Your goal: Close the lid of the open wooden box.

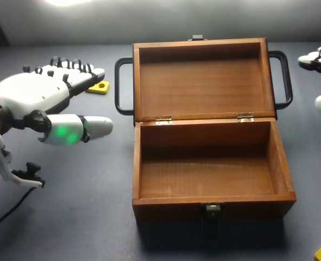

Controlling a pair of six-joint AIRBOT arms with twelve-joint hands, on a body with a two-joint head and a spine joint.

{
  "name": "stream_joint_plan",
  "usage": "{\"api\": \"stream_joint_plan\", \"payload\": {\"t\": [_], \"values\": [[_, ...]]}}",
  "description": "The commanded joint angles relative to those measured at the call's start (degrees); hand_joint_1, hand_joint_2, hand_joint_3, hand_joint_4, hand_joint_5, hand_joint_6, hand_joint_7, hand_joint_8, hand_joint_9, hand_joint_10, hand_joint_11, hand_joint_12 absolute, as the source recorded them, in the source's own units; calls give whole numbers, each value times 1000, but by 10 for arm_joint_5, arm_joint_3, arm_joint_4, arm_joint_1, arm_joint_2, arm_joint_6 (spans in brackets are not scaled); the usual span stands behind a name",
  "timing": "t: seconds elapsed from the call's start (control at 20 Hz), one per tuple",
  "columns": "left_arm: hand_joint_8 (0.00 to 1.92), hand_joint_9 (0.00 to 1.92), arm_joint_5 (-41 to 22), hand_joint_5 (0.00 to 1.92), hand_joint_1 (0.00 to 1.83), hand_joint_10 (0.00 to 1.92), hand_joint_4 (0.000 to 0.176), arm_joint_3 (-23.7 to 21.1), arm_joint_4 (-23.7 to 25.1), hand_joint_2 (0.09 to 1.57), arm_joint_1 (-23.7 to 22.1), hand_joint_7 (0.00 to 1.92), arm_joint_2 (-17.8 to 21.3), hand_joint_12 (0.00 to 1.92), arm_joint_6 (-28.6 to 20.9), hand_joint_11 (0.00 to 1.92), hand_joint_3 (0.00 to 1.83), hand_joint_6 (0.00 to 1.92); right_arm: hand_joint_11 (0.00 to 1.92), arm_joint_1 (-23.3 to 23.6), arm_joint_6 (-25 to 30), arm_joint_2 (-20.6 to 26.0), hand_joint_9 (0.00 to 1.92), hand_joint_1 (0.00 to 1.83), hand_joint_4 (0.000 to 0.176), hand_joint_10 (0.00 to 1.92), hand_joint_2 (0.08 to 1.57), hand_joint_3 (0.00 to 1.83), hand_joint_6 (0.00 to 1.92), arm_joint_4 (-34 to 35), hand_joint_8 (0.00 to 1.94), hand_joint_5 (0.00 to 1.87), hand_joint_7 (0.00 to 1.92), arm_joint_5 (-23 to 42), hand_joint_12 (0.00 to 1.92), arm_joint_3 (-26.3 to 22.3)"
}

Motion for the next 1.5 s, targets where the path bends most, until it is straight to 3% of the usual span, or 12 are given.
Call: {"api": "stream_joint_plan", "payload": {"t": [0.0,0.15,0.5,0.9,1.2,1.45], "values": [[0,0,-39,0,0,0,0,7,-1,1179,-11,0,-5,0,-2,0,0,0,48,15,5,-5,12,0,0,1,1396,7,2,2,6,86,62,27,9,8],[0,0,-22,0,0,0,0,21,-3,1280,-17,0,-16,0,-2,0,31,0,25,34,5,-23,0,0,0,0,1363,0,1,-19,1,53,39,-14,3,31],[0,0,13,0,0,0,0,43,15,1247,-37,0,-38,0,-2,0,2,0,45,37,5,-37,11,0,0,3,1389,4,7,-28,5,75,56,-35,10,42],[0,0,20,0,0,0,0,48,34,1323,-55,0,-55,0,-2,0,20,0,43,60,12,-61,0,0,0,0,1435,18,2,-74,2,61,31,-60,7,50],[0,0,-3,0,0,0,0,26,58,1324,-67,0,-44,0,-2,0,9,0,16,63,29,-59,0,0,0,0,1426,8,0,-84,0,40,8,-33,0,36],[0,0,-76,0,43,0,0,-16,56,1325,-57,0,-11,0,-2,0,6,0,25,63,36,-38,0,0,0,0,1407,0,5,-69,6,56,29,12,6,14]]}}
